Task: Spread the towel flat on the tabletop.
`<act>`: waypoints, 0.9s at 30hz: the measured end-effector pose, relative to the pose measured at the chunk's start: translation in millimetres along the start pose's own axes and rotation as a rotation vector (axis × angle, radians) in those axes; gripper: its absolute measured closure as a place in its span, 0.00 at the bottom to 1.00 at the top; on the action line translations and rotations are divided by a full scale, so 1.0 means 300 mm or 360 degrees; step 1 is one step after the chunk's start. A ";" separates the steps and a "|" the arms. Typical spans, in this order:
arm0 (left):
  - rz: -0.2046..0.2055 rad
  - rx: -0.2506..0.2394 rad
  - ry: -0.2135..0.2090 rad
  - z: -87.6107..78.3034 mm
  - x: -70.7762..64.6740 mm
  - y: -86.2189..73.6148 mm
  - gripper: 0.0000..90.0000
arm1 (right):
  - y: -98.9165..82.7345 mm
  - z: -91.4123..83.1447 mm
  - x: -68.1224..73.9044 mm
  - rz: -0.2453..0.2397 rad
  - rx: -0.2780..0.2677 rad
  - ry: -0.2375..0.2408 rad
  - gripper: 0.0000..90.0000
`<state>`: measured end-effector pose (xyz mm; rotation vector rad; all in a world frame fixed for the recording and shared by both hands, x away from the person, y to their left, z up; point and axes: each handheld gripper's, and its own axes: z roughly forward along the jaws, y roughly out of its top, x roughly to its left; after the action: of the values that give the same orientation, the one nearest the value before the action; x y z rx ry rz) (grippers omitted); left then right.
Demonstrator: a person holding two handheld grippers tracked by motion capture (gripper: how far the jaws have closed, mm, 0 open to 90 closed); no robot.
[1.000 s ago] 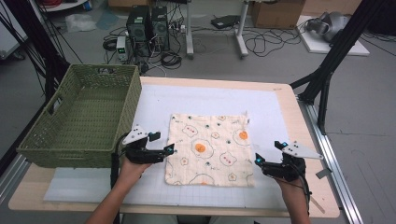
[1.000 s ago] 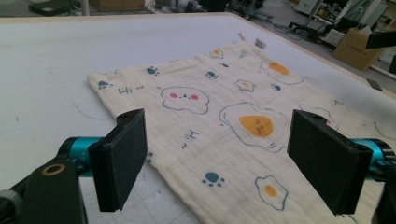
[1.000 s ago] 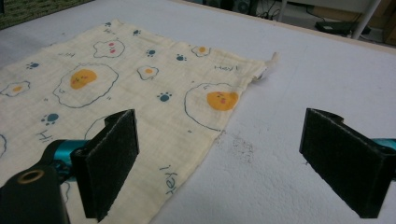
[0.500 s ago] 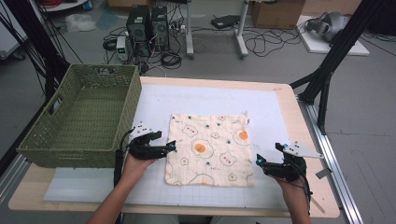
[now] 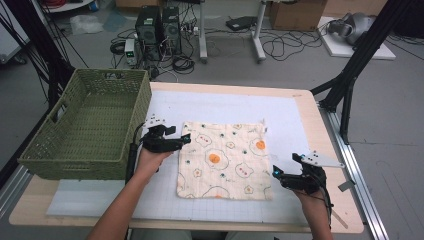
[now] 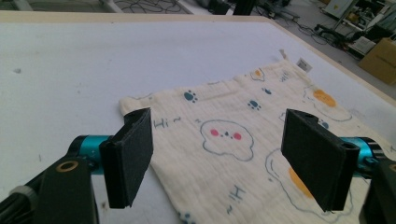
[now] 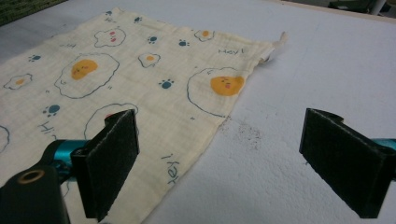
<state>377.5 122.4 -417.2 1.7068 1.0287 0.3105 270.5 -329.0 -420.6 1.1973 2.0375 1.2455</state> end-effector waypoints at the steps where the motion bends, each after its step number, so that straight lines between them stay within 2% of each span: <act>1: 0.0009 0.0020 0.0007 0.013 0.004 0.011 0.28 | 0.001 0.001 0.000 -0.0004 0.0002 0.0001 0.12; 5: 0.0033 0.0075 0.0059 0.066 0.023 0.053 0.29 | 0.004 0.006 0.001 -0.0008 0.0008 0.0006 0.12; 7: 0.0021 0.0132 0.0076 0.091 0.036 0.069 0.30 | 0.004 0.008 0.001 -0.0013 0.0007 0.0008 0.12; 10: 0.0009 0.0164 0.0091 0.121 0.049 0.086 0.33 | 0.003 0.008 0.001 0.0009 0.0004 0.0022 0.12; 13: 0.0034 0.0187 0.0156 0.145 0.067 0.098 0.34 | 0.005 0.007 0.000 0.0024 -0.0010 0.0031 0.12; 14: 0.0051 0.0187 0.0186 0.151 0.075 0.100 0.35 | 0.007 0.007 0.000 0.0020 -0.0009 0.0030 0.12; 18: 0.0040 0.0180 0.0279 0.178 0.101 0.096 0.36 | 0.009 0.013 0.004 0.0014 0.0001 0.0034 0.12; 23: 0.0041 0.0258 0.0316 0.210 0.121 0.069 0.42 | 0.009 0.018 0.006 0.0018 0.0008 0.0038 0.12; 27: 0.0091 0.0281 0.0334 0.233 0.121 0.053 0.47 | 0.011 0.025 0.007 0.0008 0.0012 0.0043 0.12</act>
<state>451.8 103.3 -441.0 1.8945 1.1904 0.4542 276.3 -323.1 -421.2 1.1956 2.0616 1.2641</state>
